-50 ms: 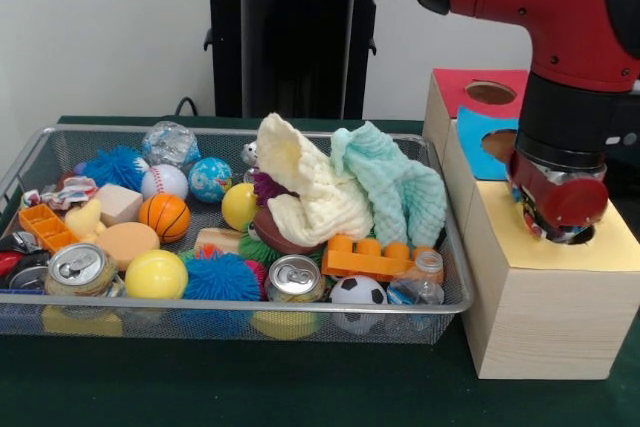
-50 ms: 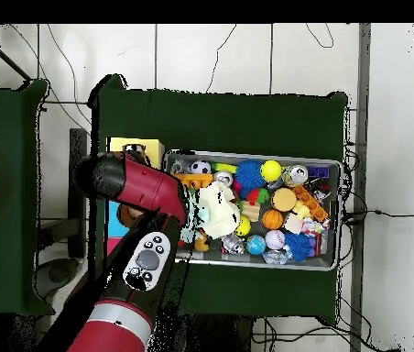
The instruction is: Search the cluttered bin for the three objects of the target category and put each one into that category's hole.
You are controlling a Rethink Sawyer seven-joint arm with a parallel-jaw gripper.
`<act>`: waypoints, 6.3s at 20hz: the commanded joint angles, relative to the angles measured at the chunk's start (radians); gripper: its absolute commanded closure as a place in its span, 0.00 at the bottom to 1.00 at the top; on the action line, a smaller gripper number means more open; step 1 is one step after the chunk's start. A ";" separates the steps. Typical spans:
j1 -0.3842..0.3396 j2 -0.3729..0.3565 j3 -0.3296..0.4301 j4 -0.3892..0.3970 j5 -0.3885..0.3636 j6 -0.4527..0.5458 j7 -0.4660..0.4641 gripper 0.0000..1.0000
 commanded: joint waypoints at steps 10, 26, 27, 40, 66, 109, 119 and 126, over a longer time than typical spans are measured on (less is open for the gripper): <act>-0.024 -0.179 0.054 0.250 -0.084 0.093 0.018 1.00; -0.049 -0.184 0.092 0.264 -0.125 0.056 0.038 1.00; -0.048 -0.185 0.089 0.263 -0.130 0.059 0.041 1.00; 0.019 -0.198 -0.031 0.218 -0.211 0.093 0.085 1.00; 0.069 -0.305 -0.138 0.233 -0.231 0.236 0.177 1.00; 0.058 -0.168 0.001 0.375 0.013 0.002 0.229 0.00; 0.094 -0.189 -0.141 0.260 -0.040 0.149 0.221 0.00; 0.087 -0.207 -0.191 0.226 -0.059 0.172 0.185 0.00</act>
